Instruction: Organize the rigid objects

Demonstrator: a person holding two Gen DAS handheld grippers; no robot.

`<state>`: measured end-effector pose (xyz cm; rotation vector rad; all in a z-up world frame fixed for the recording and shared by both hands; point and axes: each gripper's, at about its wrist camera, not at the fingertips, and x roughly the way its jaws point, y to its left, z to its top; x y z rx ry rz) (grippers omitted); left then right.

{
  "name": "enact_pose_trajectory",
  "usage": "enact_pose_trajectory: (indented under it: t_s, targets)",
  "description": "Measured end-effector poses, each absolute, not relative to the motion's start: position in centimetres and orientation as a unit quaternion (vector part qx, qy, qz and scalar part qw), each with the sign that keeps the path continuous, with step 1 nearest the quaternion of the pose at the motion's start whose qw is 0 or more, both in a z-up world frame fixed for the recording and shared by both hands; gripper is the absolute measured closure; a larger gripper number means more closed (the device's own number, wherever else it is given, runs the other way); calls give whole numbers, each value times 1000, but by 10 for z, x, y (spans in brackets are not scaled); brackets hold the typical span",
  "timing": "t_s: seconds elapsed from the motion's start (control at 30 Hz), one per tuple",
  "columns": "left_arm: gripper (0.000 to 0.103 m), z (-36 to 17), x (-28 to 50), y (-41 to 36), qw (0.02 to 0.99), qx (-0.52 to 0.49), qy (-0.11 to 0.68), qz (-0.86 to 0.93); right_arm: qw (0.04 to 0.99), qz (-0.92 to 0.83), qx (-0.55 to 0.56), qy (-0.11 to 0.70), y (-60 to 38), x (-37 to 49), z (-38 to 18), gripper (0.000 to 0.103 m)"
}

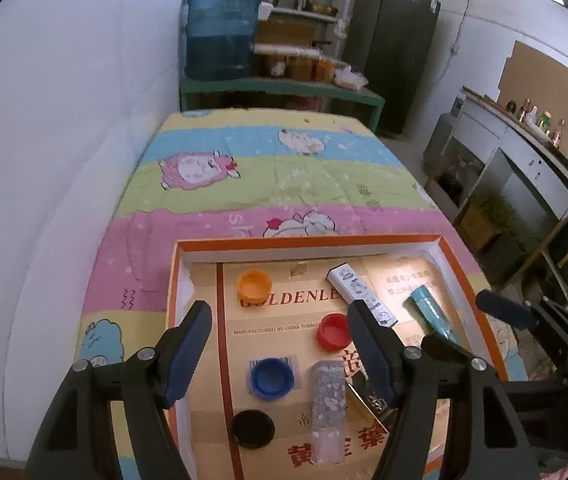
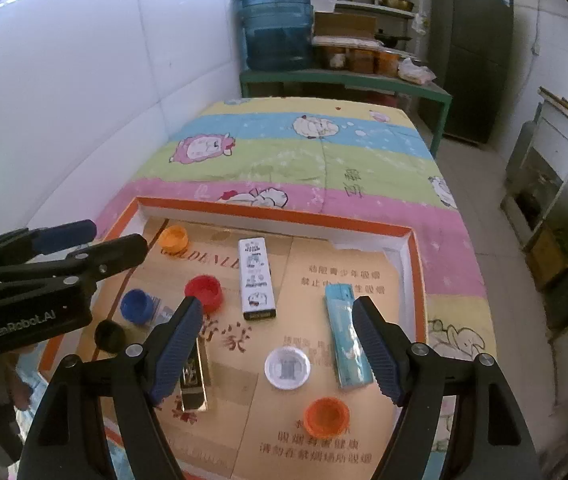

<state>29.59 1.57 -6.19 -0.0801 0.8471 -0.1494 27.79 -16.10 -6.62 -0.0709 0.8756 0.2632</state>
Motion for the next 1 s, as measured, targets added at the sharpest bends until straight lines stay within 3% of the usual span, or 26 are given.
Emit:
enact_pose_trajectory:
  t_s: [1.0]
  targets:
    - [33, -17, 217, 13, 932, -27, 357, -57, 913, 110, -39, 391, -163, 209, -31, 25]
